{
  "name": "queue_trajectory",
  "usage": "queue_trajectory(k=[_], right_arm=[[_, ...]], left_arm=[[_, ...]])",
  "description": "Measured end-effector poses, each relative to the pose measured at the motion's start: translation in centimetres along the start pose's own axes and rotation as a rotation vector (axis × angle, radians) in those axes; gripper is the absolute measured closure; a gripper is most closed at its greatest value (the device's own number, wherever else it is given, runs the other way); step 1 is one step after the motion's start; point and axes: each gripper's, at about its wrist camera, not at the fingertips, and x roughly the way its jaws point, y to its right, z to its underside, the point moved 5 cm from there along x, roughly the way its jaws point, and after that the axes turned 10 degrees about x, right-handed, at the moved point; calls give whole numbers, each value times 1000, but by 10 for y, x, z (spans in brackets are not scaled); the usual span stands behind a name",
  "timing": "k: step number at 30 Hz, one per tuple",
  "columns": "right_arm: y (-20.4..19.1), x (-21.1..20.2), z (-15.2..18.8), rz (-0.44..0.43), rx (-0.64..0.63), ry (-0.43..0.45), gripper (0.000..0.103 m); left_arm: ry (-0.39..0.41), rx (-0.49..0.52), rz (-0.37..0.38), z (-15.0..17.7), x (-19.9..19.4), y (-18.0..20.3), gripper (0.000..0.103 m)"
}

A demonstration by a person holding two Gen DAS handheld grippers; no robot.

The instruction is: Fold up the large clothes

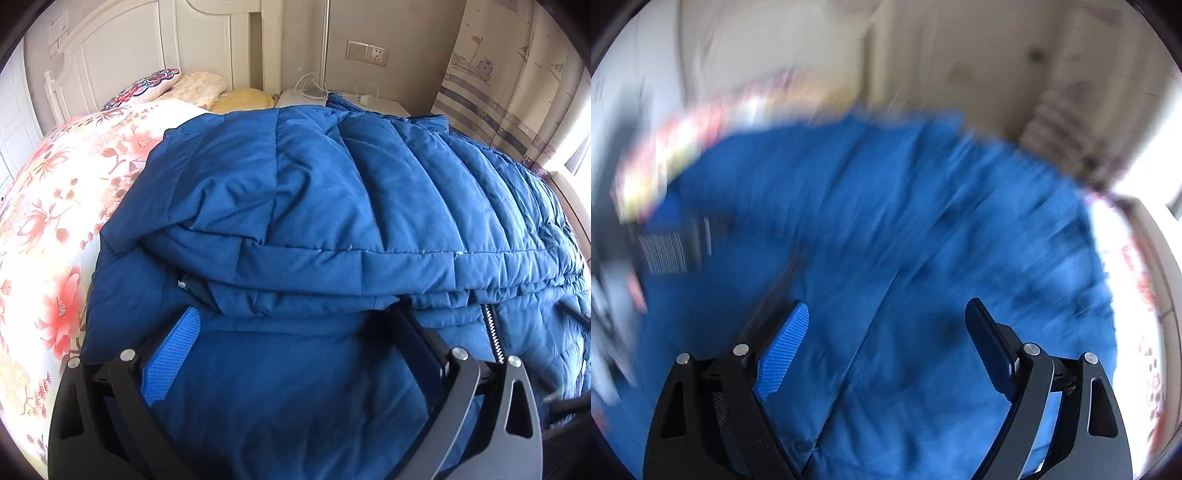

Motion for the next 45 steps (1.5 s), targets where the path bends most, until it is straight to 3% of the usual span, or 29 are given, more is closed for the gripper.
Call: queue_trajectory(k=[3,7,9,11,12,14,17,19,21,24,26,27,29,34,36,38,41,45], right_arm=[[8,1,-2,-47,52,-31,16],[31,-28,-1,3,96,18,16],[53,-39,6,81,113,49,15],[83,-26,20,160,163,-1,15],[93,-20,25,110,221,-36,11],[108,-20,26,3,333,-48,11],[106,-24,26,4,338,-33,11],[106,-39,28,37,355,-1,11],[103,-62,33,7,370,48,11],[80,-91,45,-34,285,87,11],[48,-84,64,-80,169,5,11],[35,-74,72,-86,104,-39,11],[17,-74,77,19,12,-15,8],[16,-94,77,38,48,-23,7],[1,-108,82,-12,10,20,7],[-13,-113,91,-21,-56,33,7],[-14,-99,100,-19,-58,-15,6],[-2,-108,96,-12,-17,-27,6]], left_arm=[[-2,1,-1,0,0,1,2],[32,-18,-9,7,-23,-2,3],[91,-2,38,16,-48,3,3],[91,53,-11,27,-57,9,2],[65,88,-60,37,-53,11,2],[-13,78,-38,48,-35,9,2],[-25,19,8,45,-31,-1,2],[-13,18,4,46,-37,-2,3],[19,-1,-1,50,-51,-7,3],[63,-14,-5,63,-74,-15,2],[39,12,-22,73,-71,-16,2],[-10,17,-5,80,-60,-15,2],[-21,11,-5,78,-59,-15,2],[2,-3,-35,86,-76,-13,3],[40,0,39,93,-94,-1,3],[64,70,74,107,-108,21,2],[12,235,5,127,-95,50,2],[-2,157,80,126,-100,40,3]])
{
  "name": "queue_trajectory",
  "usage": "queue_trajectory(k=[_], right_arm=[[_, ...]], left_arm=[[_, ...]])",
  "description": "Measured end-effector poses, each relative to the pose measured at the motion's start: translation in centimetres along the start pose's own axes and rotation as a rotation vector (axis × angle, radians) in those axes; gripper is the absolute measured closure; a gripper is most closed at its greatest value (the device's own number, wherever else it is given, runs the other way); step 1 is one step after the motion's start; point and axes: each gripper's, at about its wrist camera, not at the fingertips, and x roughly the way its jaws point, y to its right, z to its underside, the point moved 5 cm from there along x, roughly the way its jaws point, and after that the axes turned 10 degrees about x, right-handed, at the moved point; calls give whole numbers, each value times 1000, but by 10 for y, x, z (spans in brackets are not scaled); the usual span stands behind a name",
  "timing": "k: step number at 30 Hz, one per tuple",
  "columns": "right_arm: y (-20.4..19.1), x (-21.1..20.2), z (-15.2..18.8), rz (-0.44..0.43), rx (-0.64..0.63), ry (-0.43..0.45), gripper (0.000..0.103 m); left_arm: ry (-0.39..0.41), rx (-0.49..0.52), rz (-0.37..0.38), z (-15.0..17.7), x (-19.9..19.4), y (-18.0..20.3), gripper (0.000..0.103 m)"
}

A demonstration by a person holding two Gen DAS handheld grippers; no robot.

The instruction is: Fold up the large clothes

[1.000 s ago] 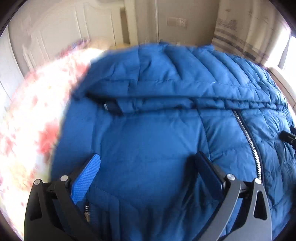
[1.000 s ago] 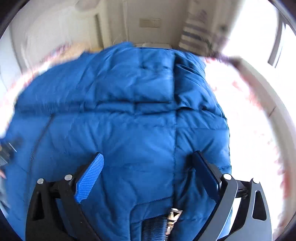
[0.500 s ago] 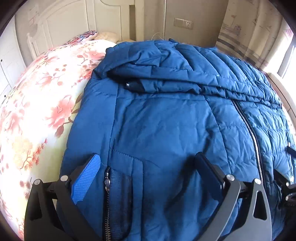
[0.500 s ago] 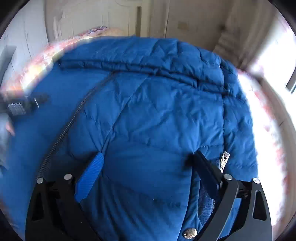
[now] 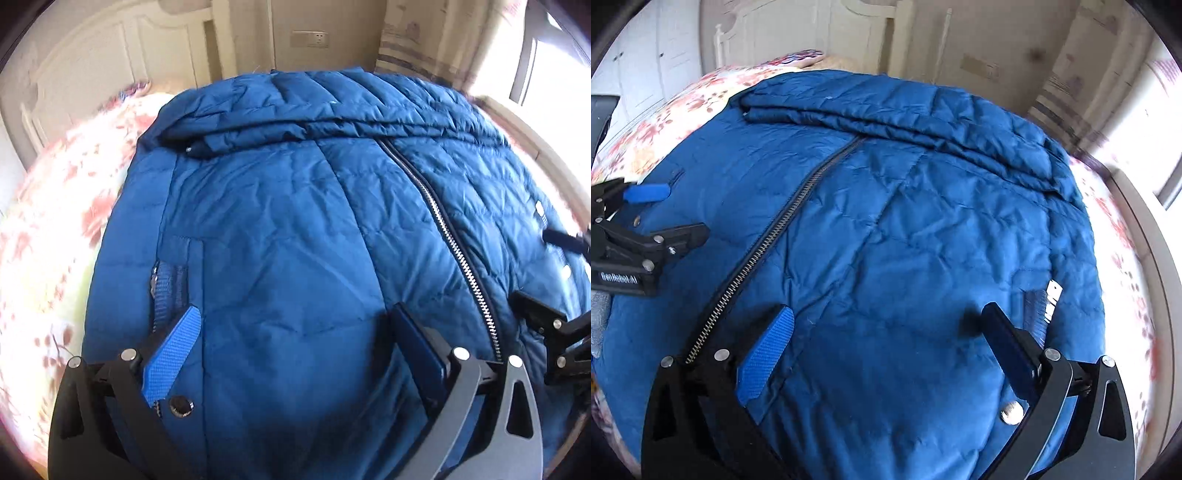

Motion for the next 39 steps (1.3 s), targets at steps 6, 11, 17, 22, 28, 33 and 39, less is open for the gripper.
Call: queue_trajectory(k=[6,11,17,22,28,33,39], right_arm=[[-3,-10,41,-70,-72,-28,6],[2,-22,43,-38,-31,-5,6],[13,-40,61,-68,-57,-1,5],[30,-35,76,-101,-6,26,5],[64,-62,97,-73,34,77,5],[85,-65,121,-120,101,93,5],[136,-96,141,-42,202,121,5]], left_arm=[[12,-25,-4,29,-18,-14,2],[21,-59,2,33,-21,-26,3],[53,18,-41,57,-48,-16,2],[51,2,-35,78,-46,-24,2],[82,-20,-107,92,-71,-41,2],[70,-39,-86,106,-60,-47,2],[117,-94,-113,116,-88,-67,2]])
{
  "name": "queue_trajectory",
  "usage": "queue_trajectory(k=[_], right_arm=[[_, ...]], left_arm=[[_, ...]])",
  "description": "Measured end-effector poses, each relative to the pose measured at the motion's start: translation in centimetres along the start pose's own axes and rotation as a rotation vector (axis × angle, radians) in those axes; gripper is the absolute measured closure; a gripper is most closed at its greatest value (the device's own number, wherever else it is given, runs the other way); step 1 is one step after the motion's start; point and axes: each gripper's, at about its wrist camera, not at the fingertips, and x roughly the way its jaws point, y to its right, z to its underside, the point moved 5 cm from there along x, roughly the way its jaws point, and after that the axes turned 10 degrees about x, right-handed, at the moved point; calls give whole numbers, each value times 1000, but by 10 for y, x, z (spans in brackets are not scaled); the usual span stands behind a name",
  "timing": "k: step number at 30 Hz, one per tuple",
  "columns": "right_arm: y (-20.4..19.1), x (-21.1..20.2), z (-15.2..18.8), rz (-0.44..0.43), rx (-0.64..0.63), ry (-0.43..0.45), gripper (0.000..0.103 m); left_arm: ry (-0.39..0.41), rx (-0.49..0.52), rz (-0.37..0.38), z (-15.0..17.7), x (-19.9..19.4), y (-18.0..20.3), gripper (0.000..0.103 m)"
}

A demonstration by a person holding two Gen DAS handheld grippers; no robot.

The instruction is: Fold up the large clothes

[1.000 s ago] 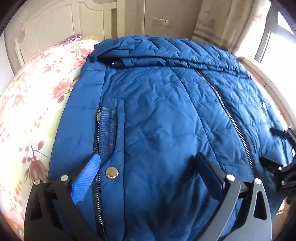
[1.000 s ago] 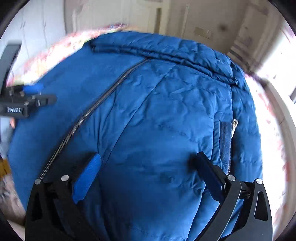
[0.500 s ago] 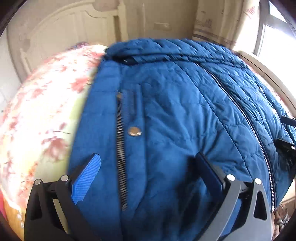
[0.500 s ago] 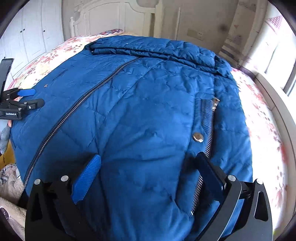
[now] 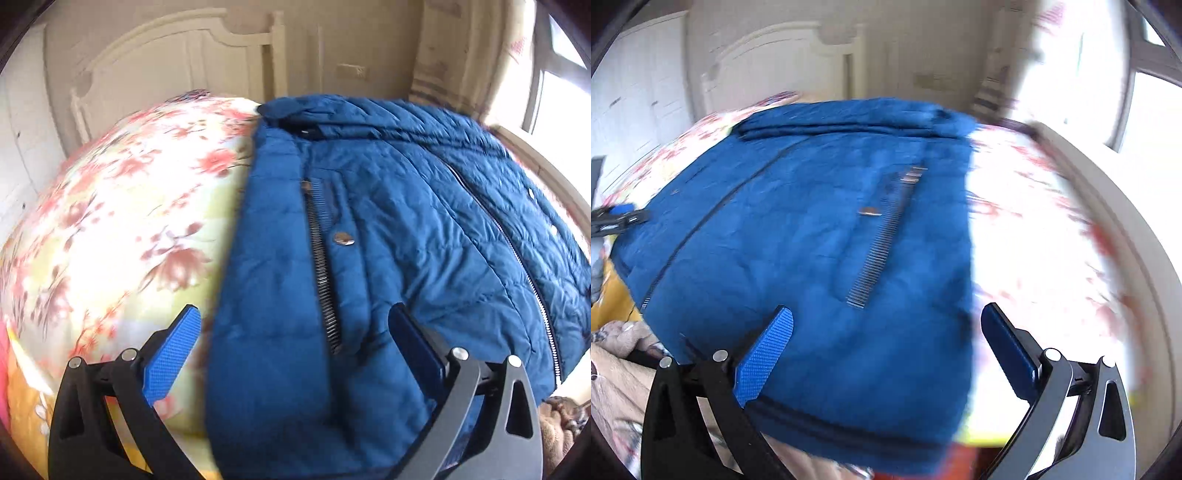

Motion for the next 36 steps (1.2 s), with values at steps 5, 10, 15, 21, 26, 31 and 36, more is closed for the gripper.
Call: queue_trajectory(k=[5,10,15,21,26,31,36], right_arm=[[19,-8,28,-62,87,-37,9],[6,-17,36,-132,94,-35,30],[5,-12,33,-148,105,-16,30],[1,-5,28,-162,88,0,47],[8,-7,32,-322,200,15,64],[17,-53,22,-601,295,130,66],[7,-160,-1,-778,198,384,74]], left_arm=[[-33,-71,75,26,-3,-16,2],[-31,-29,124,41,-14,-2,2],[-1,-15,172,50,-24,7,9],[13,-6,179,34,-14,11,44],[38,-192,403,37,-21,-17,85],[218,-316,612,32,-69,-34,92],[484,-380,799,20,-163,-59,92]])
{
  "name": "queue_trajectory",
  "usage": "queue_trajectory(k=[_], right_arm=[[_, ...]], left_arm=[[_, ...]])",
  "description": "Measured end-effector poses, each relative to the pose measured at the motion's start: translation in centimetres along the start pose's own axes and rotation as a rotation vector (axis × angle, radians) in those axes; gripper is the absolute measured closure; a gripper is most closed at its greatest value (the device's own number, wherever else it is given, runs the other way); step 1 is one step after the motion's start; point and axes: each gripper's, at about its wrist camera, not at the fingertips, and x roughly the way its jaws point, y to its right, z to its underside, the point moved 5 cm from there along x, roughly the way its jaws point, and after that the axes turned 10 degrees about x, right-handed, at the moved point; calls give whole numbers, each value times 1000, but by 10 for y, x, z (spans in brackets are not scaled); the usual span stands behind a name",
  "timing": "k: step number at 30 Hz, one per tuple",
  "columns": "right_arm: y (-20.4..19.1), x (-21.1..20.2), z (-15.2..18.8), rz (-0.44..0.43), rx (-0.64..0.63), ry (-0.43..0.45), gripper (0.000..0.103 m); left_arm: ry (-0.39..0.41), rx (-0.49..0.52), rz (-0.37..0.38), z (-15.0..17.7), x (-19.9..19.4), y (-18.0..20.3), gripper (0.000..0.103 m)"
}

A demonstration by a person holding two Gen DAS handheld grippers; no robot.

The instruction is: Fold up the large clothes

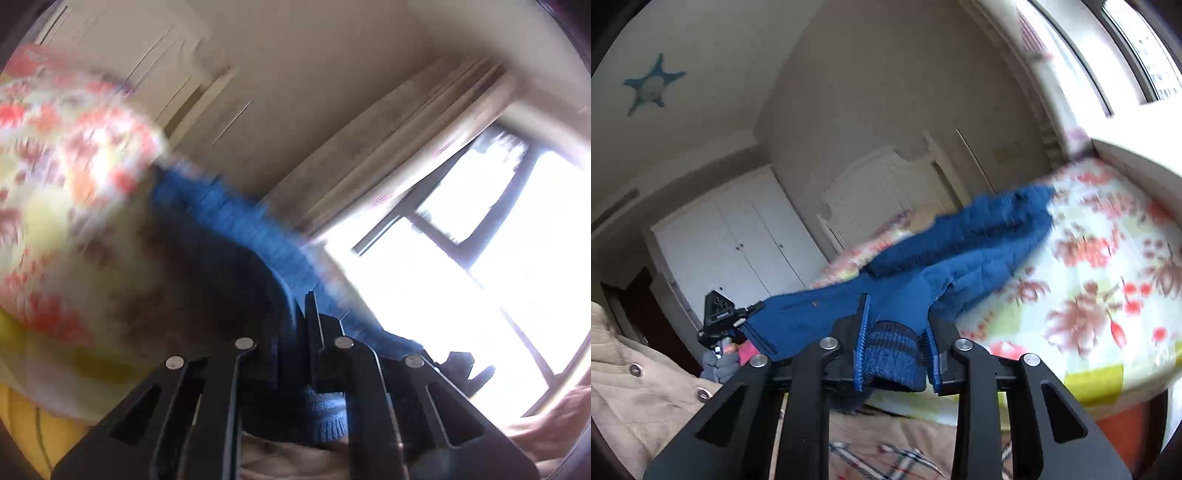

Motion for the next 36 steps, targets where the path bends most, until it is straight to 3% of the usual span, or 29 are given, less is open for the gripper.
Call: queue_trajectory(k=[4,8,11,14,17,18,20,22,25,27,29,36], right_arm=[[-53,-15,-41,-50,-111,98,75],[-60,25,-86,5,-117,107,75],[-20,92,-117,109,-15,52,75],[54,158,-132,255,146,-8,74],[137,208,-128,378,303,-93,71],[158,220,-118,409,341,-142,66],[186,230,-104,414,434,-186,50],[197,223,-103,388,457,-159,16],[194,211,-106,406,362,-158,10],[195,211,-104,473,281,-202,10],[197,219,-98,497,224,-268,10],[197,260,-78,526,115,-414,13]], left_arm=[[161,14,89,-45,-40,25,92],[220,-106,118,-92,-20,5,90],[164,-160,14,-123,35,-33,88],[89,-289,-95,-135,100,-92,80],[3,-379,-217,-133,155,-155,56],[-16,-382,-310,-135,167,-179,39],[-15,-412,-385,-135,170,-209,34],[-32,-461,-392,-135,168,-233,29],[-98,-369,-435,-134,164,-238,25],[-191,-272,-466,-132,172,-237,25],[-263,-221,-449,-124,182,-230,25],[-460,-8,-437,-109,258,-200,23]])
